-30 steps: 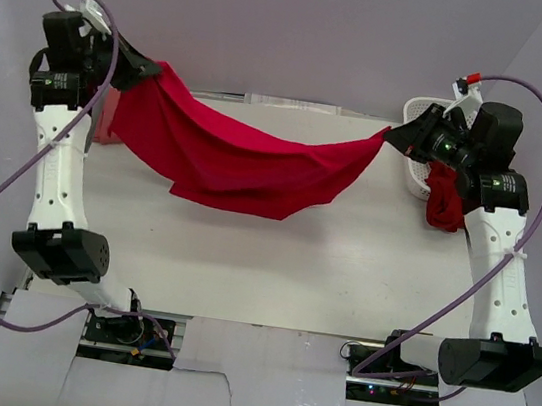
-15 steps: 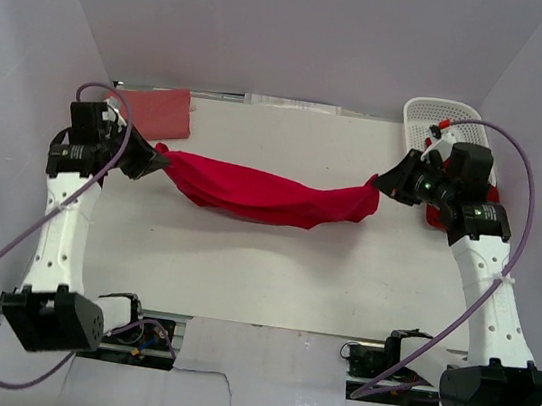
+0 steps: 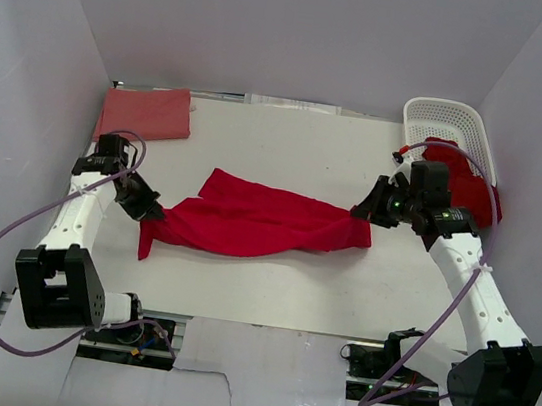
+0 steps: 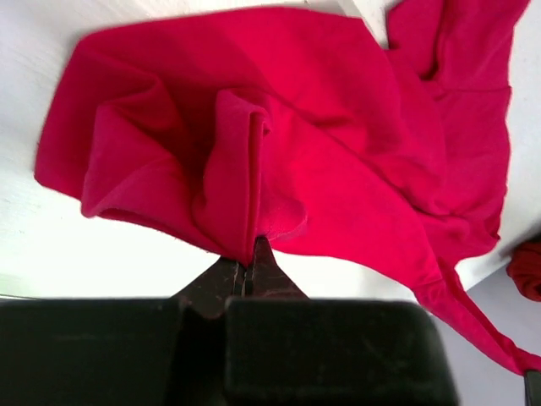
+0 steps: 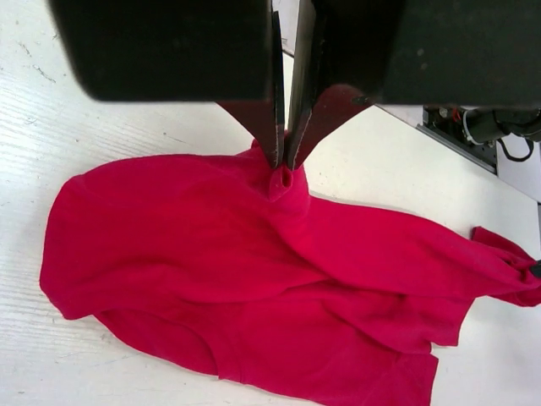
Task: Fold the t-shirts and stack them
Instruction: Flatten out the tshirt
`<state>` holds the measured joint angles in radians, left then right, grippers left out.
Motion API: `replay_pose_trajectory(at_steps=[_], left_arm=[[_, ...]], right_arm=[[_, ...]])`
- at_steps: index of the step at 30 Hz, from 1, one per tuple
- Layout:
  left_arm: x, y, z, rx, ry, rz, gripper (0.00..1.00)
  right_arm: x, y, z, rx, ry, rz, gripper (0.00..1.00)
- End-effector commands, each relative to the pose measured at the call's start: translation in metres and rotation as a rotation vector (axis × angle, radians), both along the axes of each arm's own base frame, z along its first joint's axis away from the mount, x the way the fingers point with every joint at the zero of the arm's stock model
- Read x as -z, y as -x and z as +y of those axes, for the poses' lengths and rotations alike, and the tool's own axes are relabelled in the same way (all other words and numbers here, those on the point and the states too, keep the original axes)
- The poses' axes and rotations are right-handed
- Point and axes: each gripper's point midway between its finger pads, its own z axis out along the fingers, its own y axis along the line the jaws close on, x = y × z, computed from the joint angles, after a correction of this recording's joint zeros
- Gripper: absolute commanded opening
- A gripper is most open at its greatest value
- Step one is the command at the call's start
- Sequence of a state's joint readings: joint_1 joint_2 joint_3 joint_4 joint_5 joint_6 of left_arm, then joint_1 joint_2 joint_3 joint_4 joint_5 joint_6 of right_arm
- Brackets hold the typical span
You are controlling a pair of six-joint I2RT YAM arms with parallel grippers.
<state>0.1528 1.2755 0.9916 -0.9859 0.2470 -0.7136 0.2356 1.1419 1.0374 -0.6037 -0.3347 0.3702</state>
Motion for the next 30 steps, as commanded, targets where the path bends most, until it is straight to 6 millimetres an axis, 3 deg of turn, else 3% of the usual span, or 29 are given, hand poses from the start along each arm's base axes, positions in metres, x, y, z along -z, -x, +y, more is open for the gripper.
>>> replay_pose_trajectory(at_steps=[1,5,9,21,28,29,30], left_arm=[[-0.008,-0.018,0.01,0.025,-0.056,-0.052,0.04],[0.0,-0.015,0.011,0.021,-0.068,-0.046,0.3],[0.005,-0.013,0.017,0.016,-0.104,-0.042,0.36],[0.01,-0.008,0.02,0.042,-0.127,-0.024,0.32],[0.028,0.008,0.016,0.063,-0.114,0.007,0.27],[0.03,0.008,0.017,0.069,-0.12,-0.001,0.26],[0.032,0.009,0.016,0.076,-0.122,-0.005,0.18]], right_arm=[[-0.014,-0.013,0.004,-0.005,0.003,-0.076,0.08],[-0.012,-0.013,0.005,-0.009,-0.003,-0.078,0.08],[-0.009,-0.012,0.006,-0.012,-0.003,-0.076,0.08],[-0.011,-0.012,0.009,-0.017,-0.021,-0.084,0.08],[-0.014,-0.011,0.009,-0.022,-0.027,-0.093,0.08],[-0.015,-0.011,0.009,-0.021,-0.028,-0.095,0.08],[-0.016,-0.011,0.01,-0.022,-0.031,-0.097,0.08]])
